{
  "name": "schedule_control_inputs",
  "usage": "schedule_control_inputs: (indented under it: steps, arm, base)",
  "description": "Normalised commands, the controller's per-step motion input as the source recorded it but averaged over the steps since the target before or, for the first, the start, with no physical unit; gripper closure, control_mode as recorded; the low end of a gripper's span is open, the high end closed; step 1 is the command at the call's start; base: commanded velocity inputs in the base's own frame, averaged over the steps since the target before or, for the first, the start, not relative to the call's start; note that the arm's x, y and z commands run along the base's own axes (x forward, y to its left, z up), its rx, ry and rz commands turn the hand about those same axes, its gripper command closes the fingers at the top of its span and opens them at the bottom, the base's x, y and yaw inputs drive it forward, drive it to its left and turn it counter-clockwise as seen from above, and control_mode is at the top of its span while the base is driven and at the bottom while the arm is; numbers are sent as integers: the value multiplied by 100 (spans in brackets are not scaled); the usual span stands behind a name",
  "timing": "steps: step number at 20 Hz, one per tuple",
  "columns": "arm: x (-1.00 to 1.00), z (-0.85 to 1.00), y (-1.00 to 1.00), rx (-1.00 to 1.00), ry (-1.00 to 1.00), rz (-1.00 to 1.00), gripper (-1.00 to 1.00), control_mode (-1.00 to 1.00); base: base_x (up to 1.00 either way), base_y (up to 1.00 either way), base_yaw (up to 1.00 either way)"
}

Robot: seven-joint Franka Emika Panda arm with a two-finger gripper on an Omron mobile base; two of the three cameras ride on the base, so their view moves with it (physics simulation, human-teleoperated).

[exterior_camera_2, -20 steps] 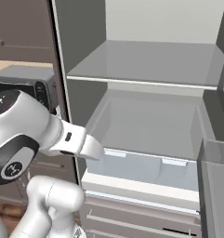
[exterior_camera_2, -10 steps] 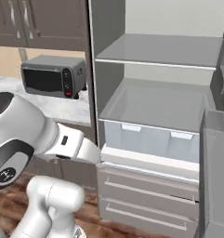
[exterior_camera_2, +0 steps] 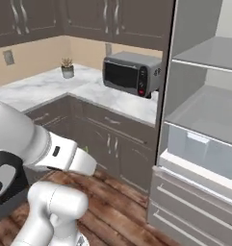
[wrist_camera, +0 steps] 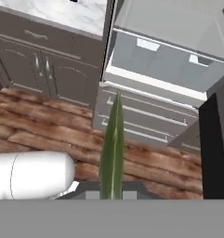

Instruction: There is a bowl on the dining counter. Grab a lemon wedge from the fridge and place it in the bowl. Then get the liquor bottle and glass cup from the cabinet and place them next to the bowl.

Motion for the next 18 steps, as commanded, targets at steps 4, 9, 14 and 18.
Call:
schedule_control_inputs:
  steps: [4,9,14,18]
  arm:
    - [0,0,0,0,0,0,100,100]
    - [0,0,0,0,0,0,100,100]
    - [0,0,0,0,0,0,100,100]
    - [0,0,0,0,0,0,100,100]
  base:
    - [-12,9,76]
    - [0,2,74]
    - [0,0,73]
    - [0,0,73]
